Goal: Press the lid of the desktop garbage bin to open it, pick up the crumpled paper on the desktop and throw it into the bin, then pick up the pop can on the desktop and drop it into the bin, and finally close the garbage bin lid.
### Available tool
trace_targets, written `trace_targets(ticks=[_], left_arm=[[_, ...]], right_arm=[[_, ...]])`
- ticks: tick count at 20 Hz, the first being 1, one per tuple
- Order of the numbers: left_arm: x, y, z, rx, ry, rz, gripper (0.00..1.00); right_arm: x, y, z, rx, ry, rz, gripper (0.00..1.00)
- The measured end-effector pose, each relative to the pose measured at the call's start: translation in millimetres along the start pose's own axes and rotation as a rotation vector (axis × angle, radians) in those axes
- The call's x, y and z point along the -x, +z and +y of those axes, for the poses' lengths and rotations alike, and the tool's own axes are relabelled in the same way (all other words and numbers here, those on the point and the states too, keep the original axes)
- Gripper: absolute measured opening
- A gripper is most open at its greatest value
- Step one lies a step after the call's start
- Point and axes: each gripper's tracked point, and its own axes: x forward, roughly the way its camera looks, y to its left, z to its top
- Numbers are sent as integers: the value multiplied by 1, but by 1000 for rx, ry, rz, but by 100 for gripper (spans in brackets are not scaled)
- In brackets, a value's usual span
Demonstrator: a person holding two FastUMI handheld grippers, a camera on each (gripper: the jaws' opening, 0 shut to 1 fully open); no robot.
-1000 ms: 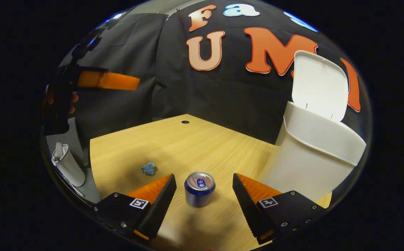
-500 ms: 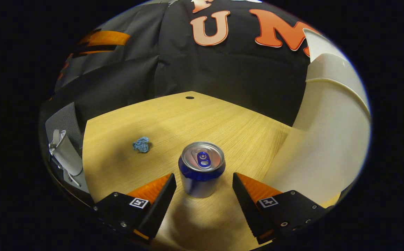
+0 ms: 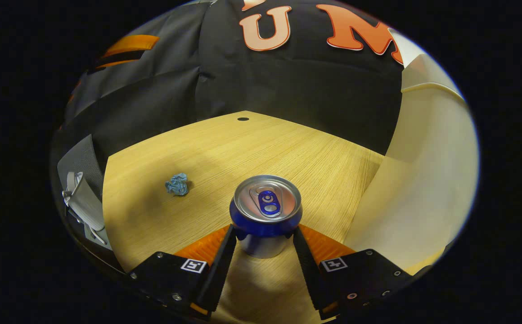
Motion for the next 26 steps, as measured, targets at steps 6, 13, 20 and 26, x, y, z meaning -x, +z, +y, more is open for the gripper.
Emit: trace_targets(ticks=[6,13,20,26], left_arm=[[-12,-17,-5,30,-22,42,100],[-38,-49,-33,110,-122,151,100],[-61,-101,-54,214,-195,364,100],[-67,-174,-63,176,-235,588,97]], right_arm=[[19,17,-3,-14,-17,-24,77],[55,28,-7,-22,-91,-49,77],[101,44,-19,-51,-201,-84,77],[130,44,-26,-87,-287,-89,77]])
